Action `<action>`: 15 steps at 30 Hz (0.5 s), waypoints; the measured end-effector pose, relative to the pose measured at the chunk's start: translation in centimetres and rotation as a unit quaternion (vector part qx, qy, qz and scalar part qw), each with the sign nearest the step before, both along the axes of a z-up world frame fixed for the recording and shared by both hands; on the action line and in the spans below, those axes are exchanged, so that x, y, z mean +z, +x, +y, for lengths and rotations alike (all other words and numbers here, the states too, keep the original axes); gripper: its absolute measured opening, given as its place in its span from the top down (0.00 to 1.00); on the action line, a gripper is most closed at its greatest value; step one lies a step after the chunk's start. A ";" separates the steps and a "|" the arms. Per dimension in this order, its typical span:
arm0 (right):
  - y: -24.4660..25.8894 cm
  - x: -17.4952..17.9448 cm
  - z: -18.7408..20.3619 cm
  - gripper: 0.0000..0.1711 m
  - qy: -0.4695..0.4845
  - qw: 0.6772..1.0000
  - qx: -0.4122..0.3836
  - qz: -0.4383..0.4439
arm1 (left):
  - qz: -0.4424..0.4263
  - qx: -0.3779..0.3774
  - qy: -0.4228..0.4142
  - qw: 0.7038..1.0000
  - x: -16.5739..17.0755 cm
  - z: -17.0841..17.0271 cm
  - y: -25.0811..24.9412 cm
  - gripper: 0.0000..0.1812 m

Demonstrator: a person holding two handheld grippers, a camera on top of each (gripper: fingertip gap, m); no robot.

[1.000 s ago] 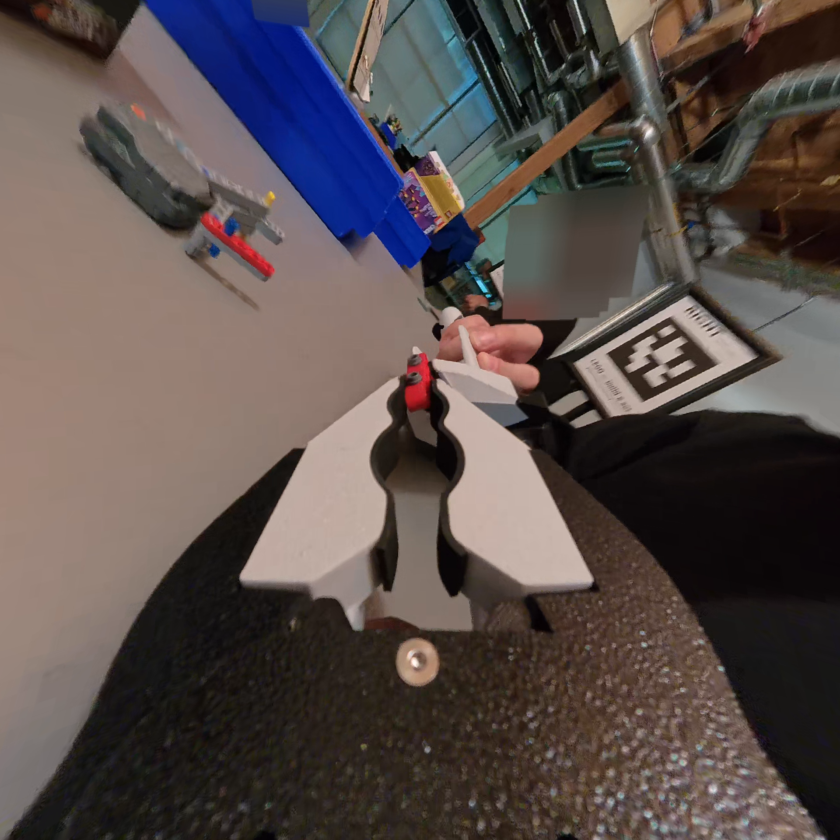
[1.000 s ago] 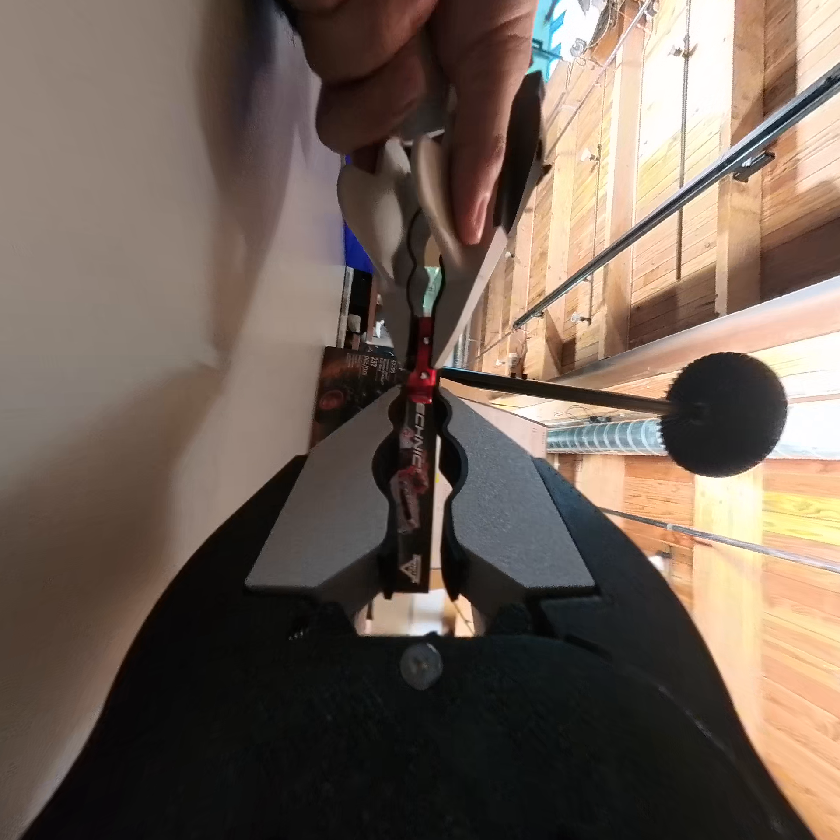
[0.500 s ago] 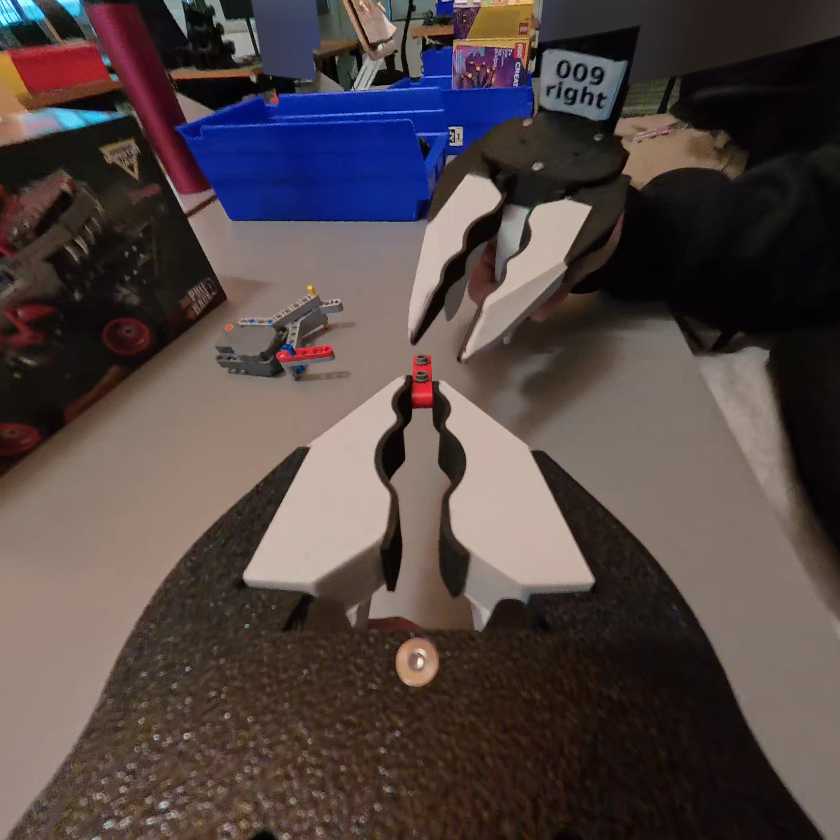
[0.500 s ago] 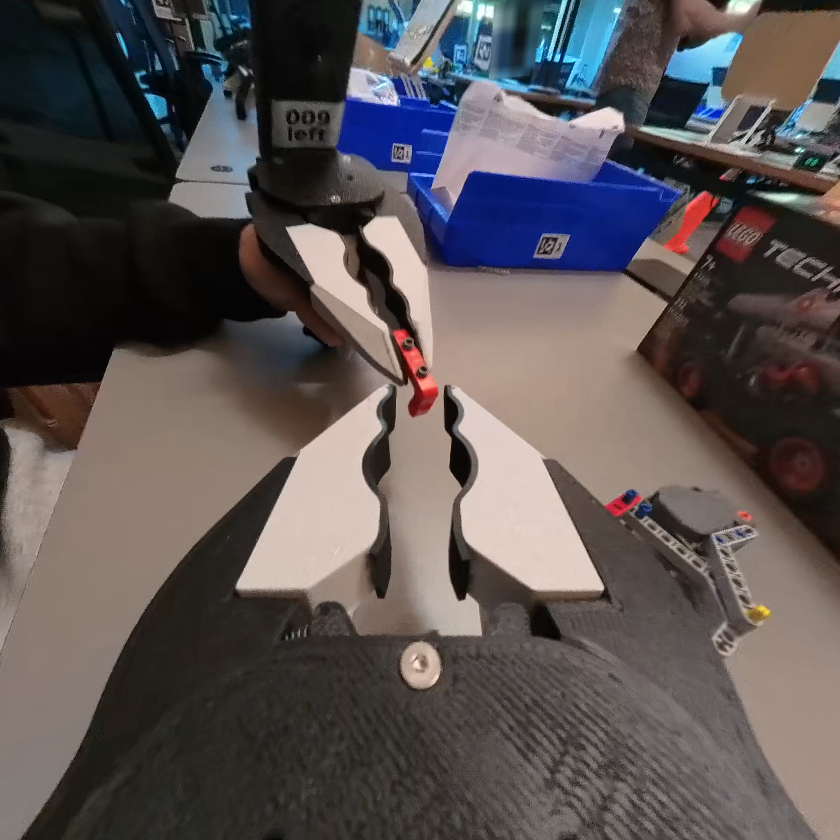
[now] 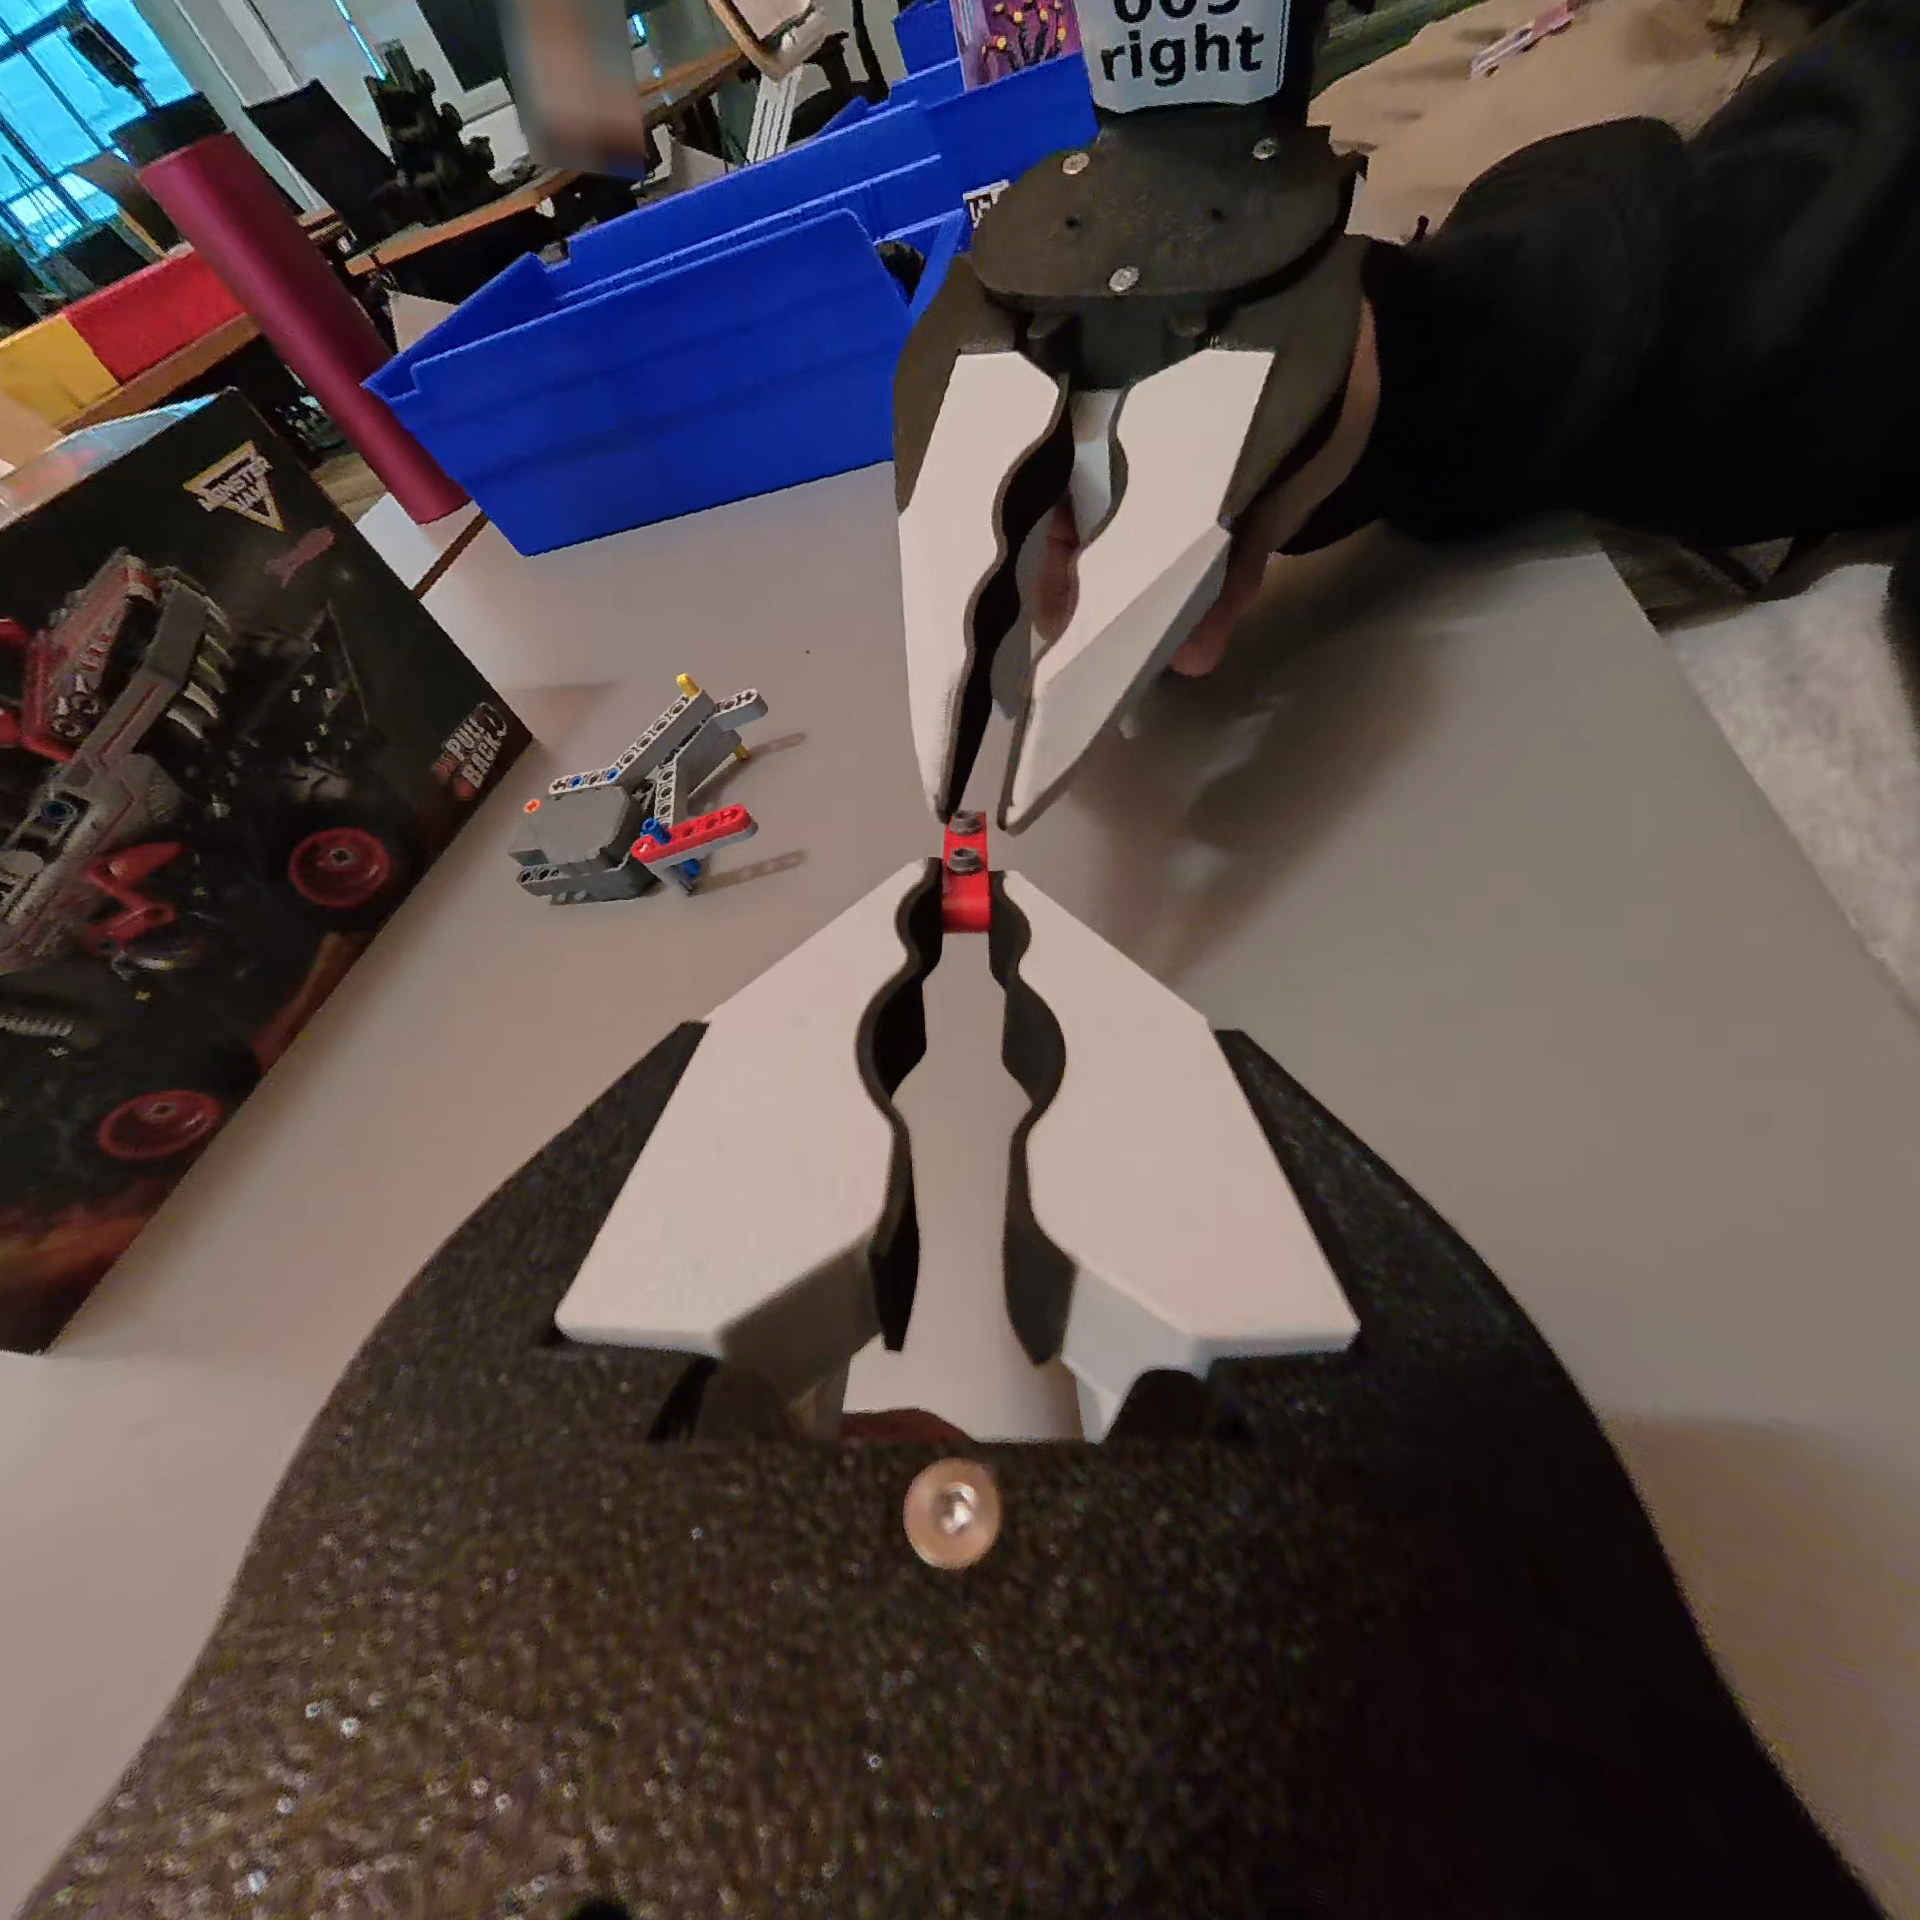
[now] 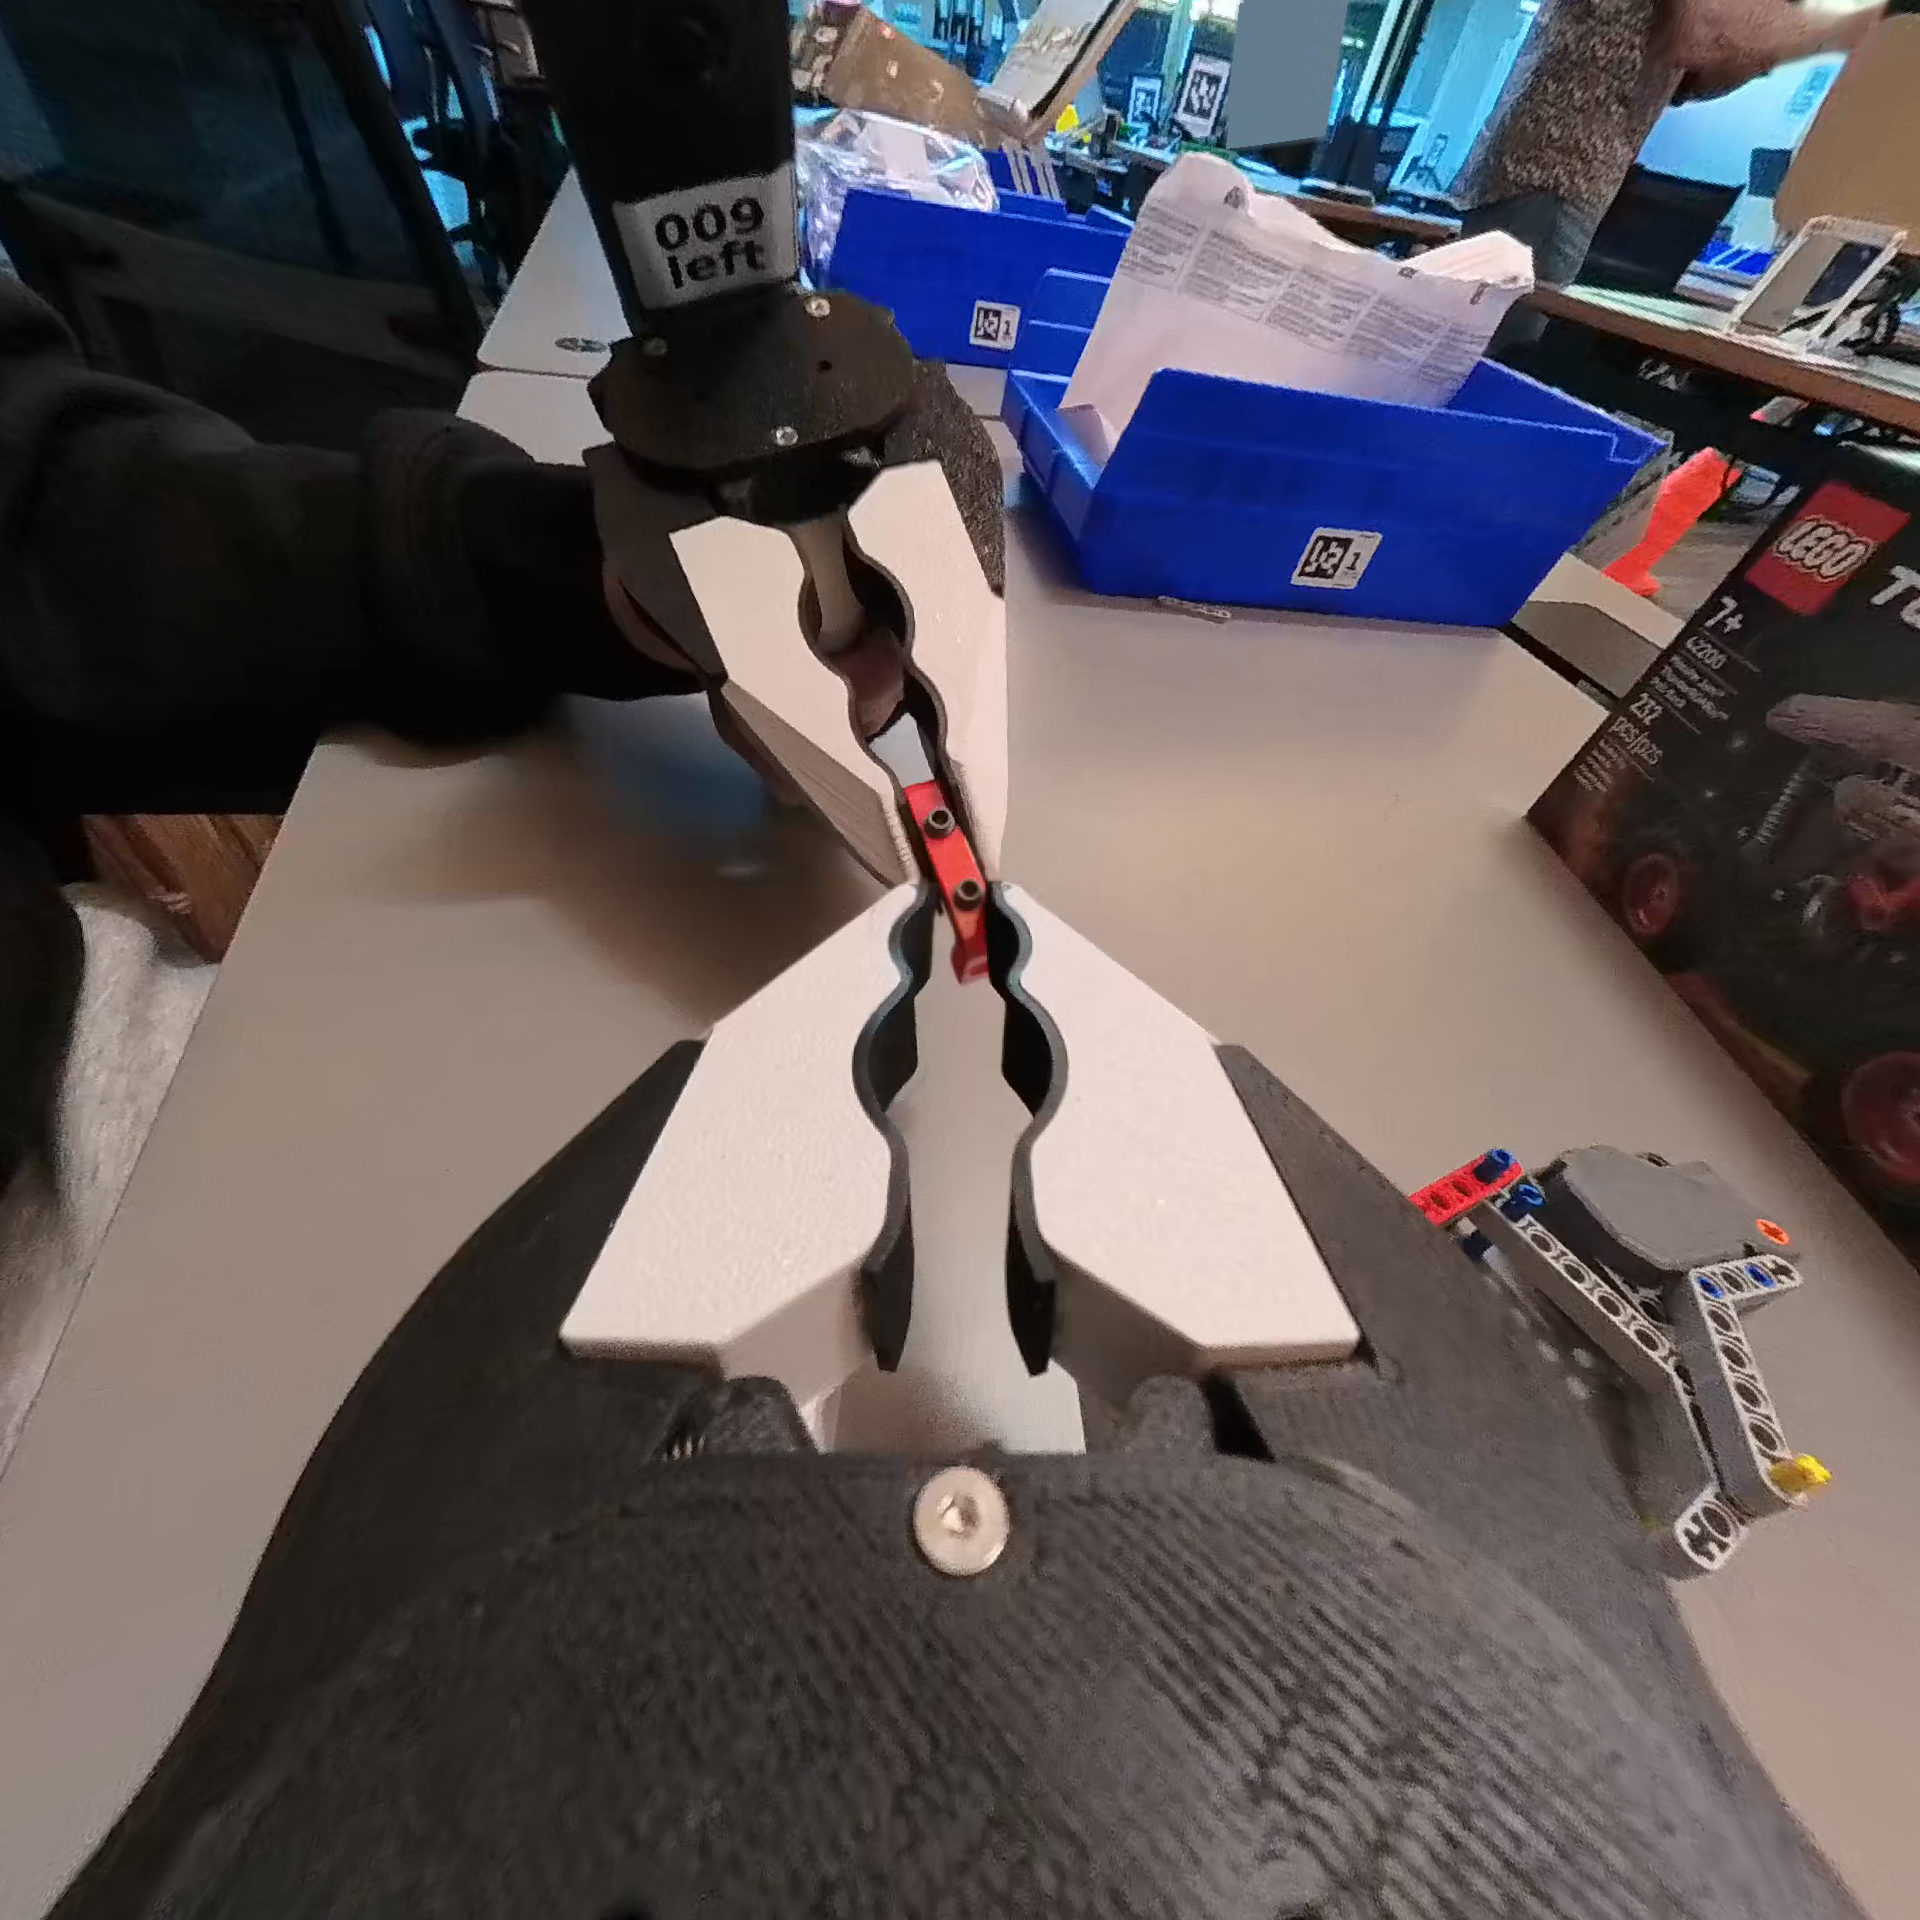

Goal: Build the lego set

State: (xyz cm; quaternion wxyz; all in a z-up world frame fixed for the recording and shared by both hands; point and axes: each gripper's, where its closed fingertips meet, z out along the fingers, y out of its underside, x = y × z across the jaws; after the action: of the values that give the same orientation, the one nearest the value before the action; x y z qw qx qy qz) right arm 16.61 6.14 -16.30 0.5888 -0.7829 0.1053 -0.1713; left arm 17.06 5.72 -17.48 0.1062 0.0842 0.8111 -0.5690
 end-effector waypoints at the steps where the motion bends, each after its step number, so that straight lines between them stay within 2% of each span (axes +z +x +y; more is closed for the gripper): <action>1: 0.1 0.0 0.0 0.96 0.000 1.000 -0.004 -0.001 | -0.002 0.000 0.000 1.000 0.0 0.0 0.0 0.97; 15: 0.4 -0.2 -0.1 0.97 -0.001 1.000 -0.010 0.013 | -0.073 0.012 0.016 0.997 -0.1 -0.1 0.2 0.97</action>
State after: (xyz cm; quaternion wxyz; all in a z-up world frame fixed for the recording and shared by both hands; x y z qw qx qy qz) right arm 17.05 6.03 -16.47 0.5847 -0.7847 0.1203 -0.1674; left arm 17.28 5.62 -17.54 0.1705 0.1168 0.8110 -0.5473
